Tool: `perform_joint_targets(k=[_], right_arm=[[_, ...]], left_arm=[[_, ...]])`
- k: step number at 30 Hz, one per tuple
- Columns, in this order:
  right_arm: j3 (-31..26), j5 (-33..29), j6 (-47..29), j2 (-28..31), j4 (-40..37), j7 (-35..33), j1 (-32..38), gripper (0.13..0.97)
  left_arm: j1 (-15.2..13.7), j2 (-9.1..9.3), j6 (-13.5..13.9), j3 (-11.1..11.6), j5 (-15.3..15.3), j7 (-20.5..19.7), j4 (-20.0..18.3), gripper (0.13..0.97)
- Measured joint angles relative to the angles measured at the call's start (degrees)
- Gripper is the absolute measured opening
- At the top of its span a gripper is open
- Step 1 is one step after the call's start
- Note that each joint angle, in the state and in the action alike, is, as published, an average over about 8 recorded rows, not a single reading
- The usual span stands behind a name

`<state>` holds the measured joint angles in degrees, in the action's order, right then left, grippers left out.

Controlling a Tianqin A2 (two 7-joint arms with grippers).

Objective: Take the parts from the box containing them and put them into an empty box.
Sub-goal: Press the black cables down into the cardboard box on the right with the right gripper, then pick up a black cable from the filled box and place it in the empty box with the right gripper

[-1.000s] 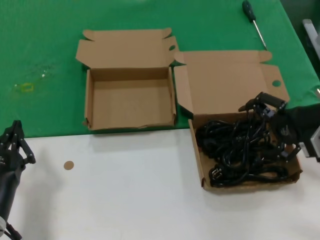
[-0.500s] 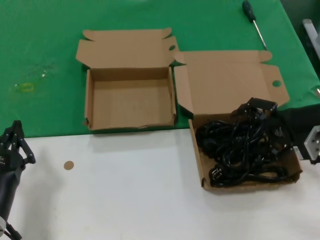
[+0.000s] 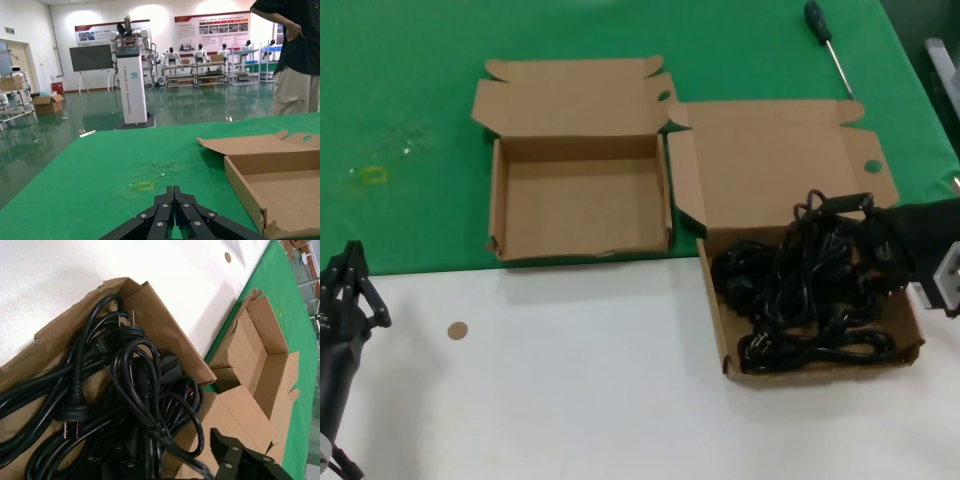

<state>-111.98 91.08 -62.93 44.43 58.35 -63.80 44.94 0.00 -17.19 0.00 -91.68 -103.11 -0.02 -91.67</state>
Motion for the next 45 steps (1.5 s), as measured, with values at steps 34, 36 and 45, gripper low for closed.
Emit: perform_joint_targets(k=[34, 36, 45], right_arm=[[1.0, 0.1, 0.9, 1.6, 5.1, 7.0, -3.1, 0.214], [1.0, -0.2, 0.6, 2.4, 6.4, 10.5, -3.0, 0.213], [0.2, -2.5, -1.7, 5.0, 10.0, 26.0, 0.2, 0.21]], left_arm=[[0.0, 0.0, 0.0, 0.0, 0.0, 0.0, 0.0, 0.152], [0.0, 0.0, 0.0, 0.0, 0.0, 0.0, 0.0, 0.152], [0.0, 0.0, 0.0, 0.0, 0.0, 0.0, 0.0, 0.152]])
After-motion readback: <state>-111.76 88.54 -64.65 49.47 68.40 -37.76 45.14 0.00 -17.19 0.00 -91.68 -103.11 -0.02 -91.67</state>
